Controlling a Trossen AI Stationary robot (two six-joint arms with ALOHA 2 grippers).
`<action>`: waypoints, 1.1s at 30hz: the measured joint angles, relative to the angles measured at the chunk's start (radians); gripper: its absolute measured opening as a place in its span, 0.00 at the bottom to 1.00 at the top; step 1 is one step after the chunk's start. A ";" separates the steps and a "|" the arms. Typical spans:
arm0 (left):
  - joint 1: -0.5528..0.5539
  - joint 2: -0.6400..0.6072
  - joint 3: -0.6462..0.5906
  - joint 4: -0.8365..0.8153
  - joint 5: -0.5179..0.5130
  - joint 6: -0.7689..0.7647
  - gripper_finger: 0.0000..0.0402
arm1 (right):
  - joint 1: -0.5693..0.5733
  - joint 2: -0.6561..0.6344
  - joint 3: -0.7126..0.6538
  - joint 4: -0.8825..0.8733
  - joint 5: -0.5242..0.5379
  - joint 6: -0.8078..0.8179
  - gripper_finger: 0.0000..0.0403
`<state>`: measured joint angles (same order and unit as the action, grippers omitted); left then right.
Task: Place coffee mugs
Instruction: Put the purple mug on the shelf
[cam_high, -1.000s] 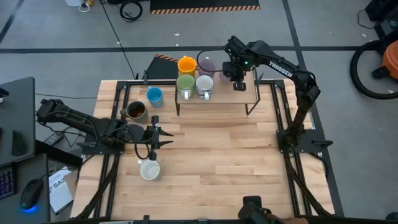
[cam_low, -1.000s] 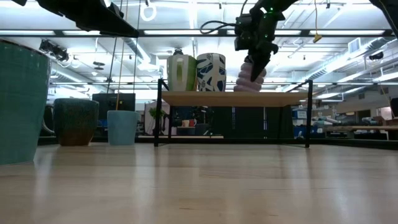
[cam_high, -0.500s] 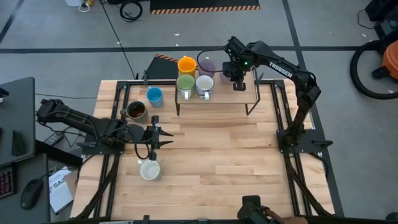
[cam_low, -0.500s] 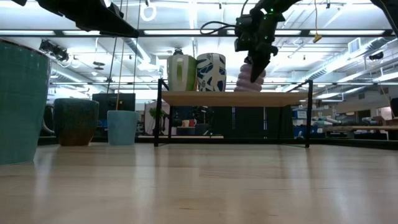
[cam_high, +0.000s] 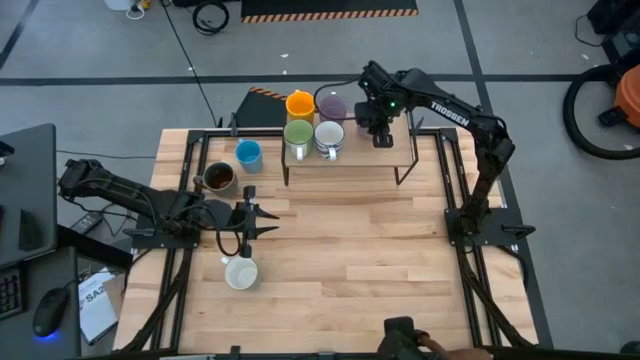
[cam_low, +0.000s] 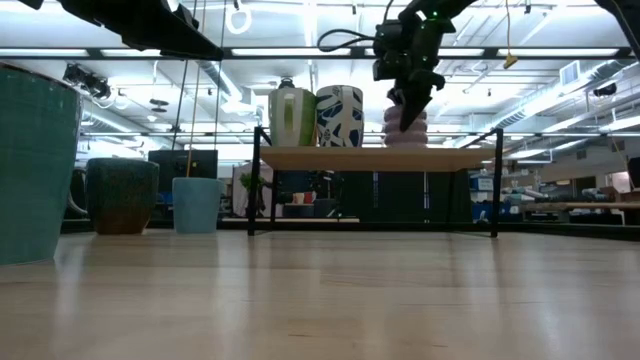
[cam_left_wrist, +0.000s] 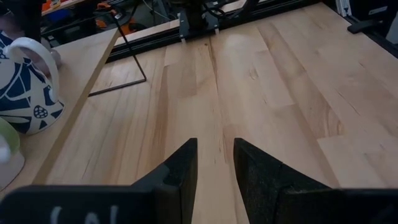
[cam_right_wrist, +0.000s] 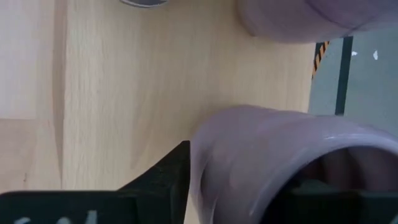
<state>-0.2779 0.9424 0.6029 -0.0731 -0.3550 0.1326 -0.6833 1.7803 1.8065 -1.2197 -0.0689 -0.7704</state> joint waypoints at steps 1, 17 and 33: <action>0.000 0.000 0.000 0.000 0.000 0.000 0.27 | 0.002 0.000 0.000 0.001 0.000 0.000 0.35; 0.000 0.000 -0.001 -0.003 0.000 -0.019 0.27 | 0.056 -0.001 0.125 -0.095 0.089 0.060 0.41; -0.001 0.000 -0.001 -0.012 0.000 -0.018 0.27 | 0.080 -0.006 0.288 -0.253 0.219 0.186 0.41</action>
<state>-0.2787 0.9424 0.6022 -0.0848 -0.3550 0.1148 -0.6028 1.7747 2.0945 -1.4725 0.1497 -0.5844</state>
